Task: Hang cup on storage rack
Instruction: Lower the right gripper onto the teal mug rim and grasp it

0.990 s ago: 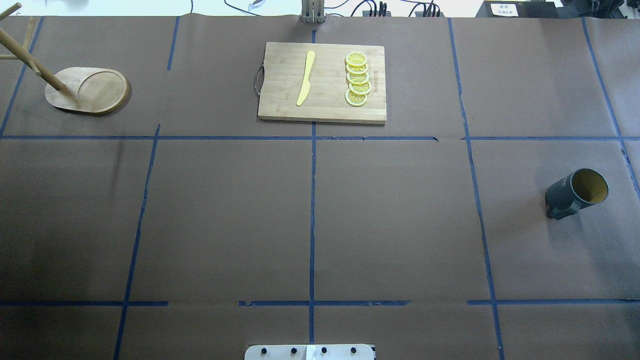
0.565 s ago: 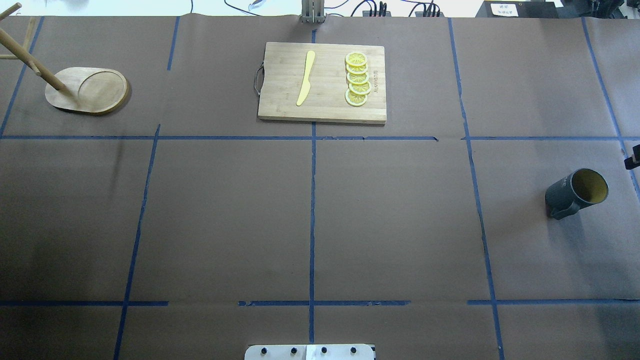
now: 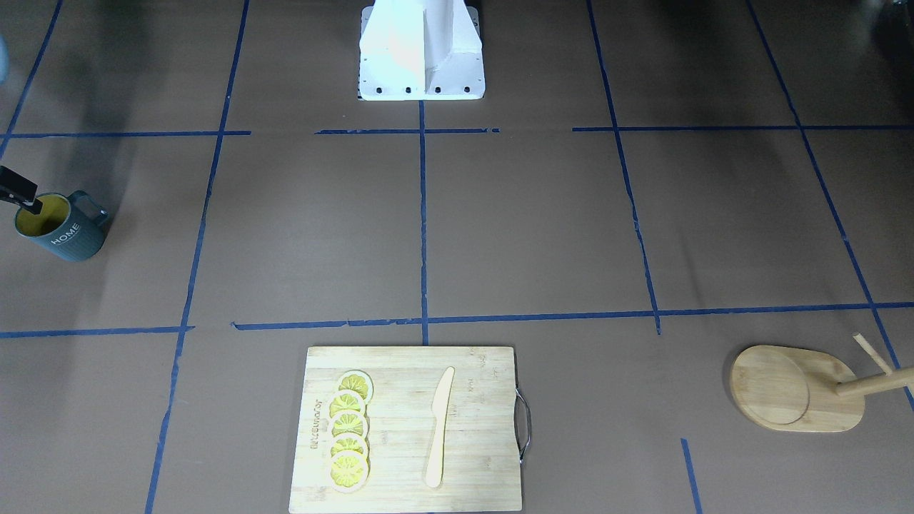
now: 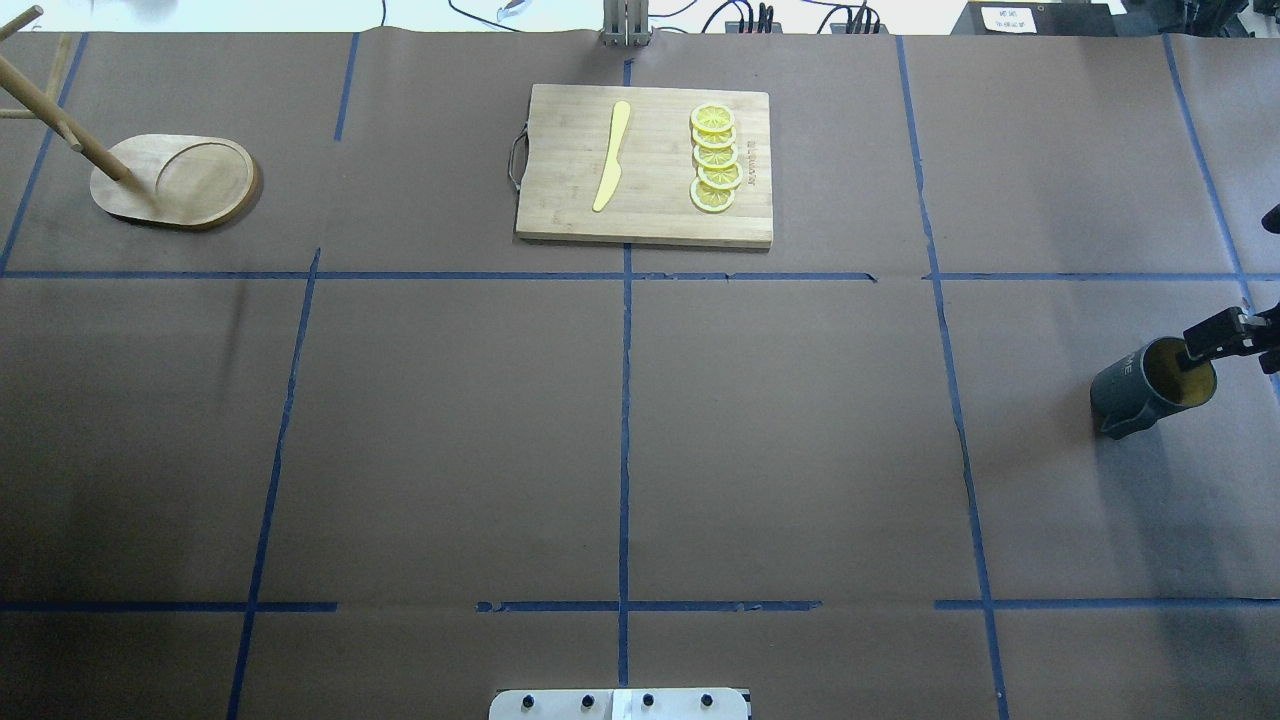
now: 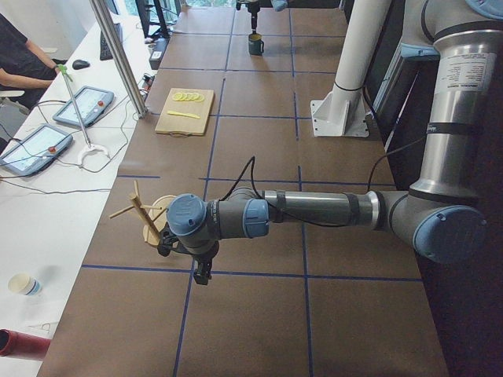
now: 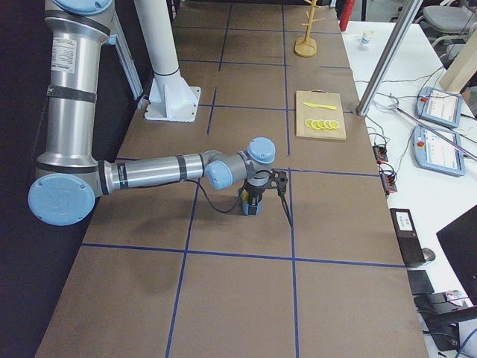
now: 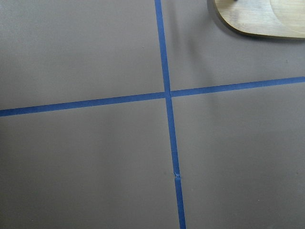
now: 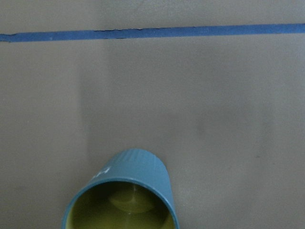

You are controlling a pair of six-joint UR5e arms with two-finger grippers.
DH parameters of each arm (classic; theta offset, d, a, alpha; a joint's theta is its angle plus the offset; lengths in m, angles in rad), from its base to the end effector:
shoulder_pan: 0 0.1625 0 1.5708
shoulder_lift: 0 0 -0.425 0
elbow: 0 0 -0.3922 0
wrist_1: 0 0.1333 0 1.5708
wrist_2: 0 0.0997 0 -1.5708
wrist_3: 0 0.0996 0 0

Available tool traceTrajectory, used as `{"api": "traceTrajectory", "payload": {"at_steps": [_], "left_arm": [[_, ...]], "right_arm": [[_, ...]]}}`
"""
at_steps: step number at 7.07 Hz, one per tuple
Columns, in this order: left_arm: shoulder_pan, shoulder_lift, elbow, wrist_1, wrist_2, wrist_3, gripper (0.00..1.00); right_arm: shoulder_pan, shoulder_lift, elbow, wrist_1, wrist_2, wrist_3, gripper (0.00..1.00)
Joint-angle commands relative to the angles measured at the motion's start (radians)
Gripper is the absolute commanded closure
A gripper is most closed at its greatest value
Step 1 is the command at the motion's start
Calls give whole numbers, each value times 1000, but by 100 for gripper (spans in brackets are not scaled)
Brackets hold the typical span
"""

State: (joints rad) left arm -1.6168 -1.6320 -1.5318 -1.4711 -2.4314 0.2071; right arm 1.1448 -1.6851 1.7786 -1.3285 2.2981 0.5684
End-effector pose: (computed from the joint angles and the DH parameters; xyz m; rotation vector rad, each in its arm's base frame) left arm -0.0813 -0.5093 0.6505 0.0365 0.8629 0.1176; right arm -0.1293 -0.4472 0.5855 -0.0616 -0.7856 0.0129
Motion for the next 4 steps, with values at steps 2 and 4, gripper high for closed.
{"api": "traceTrajectory", "payload": {"at_steps": [2, 4], "left_arm": [[0, 1, -7, 0, 0, 0, 0], [0, 1, -11, 0, 2, 0, 0]], "right_arm": [[-16, 37, -77, 6, 1, 1, 0], [-22, 39, -82, 6, 3, 8, 57]]}}
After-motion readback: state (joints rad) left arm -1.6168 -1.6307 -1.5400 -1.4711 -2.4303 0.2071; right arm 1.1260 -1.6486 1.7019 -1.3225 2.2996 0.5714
